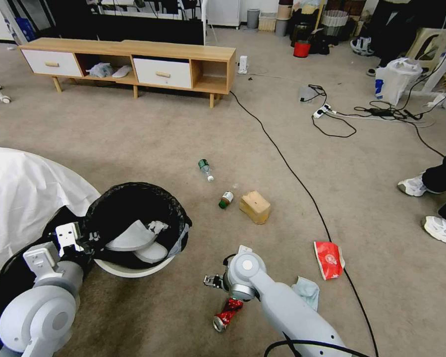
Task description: Pick up the trash bin and place the garbage on the floor into it.
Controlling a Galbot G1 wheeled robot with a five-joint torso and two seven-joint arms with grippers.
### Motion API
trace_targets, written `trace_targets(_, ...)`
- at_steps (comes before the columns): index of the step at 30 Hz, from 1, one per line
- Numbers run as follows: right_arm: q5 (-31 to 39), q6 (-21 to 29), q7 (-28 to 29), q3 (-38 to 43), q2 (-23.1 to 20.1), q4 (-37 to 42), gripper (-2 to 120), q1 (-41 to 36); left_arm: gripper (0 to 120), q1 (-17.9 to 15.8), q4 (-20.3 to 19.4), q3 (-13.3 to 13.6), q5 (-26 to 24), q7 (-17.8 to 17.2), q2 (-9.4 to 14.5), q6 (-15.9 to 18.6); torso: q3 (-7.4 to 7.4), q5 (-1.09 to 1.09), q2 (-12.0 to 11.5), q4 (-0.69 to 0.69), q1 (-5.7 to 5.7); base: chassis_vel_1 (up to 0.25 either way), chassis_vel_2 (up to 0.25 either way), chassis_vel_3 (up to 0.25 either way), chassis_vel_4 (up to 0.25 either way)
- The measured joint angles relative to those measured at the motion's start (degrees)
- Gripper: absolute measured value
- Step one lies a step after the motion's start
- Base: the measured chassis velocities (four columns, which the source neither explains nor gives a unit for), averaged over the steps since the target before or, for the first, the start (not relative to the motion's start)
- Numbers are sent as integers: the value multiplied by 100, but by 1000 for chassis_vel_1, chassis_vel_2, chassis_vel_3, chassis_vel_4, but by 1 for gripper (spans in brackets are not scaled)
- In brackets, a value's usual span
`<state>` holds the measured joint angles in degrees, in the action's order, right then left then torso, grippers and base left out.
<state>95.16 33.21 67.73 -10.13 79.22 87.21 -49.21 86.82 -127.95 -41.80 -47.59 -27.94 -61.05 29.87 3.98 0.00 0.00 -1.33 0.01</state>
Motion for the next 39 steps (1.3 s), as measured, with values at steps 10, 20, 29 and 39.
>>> trace_targets(10, -430, 59, -284, 345, -14, -129, 100, -324, 1, -19, 3, 186, 68, 3, 35, -75, -1, 0, 0, -1, 0, 0, 0, 0, 0)
trace_targets(20, -873, 67, -512, 612, 40, -185, 100, -658, 1, 35, -24, 254, 146, -6, 29, -88, 1, 0, -1, -1, 0, 0, 0, 0, 0)
trace_targets(29, -1021, 68, -598, 644, 3, -149, 100, -779, 1, 55, -34, 262, 168, -8, 54, -106, 0, 0, -1, -1, -1, 0, 0, 0, 0)
trace_targets(39, -941, 59, -522, 469, 104, -82, 100, -747, 1, 169, -100, 182, 233, 14, 25, -137, 0, 0, -1, -1, -1, 0, 0, 0, 0)
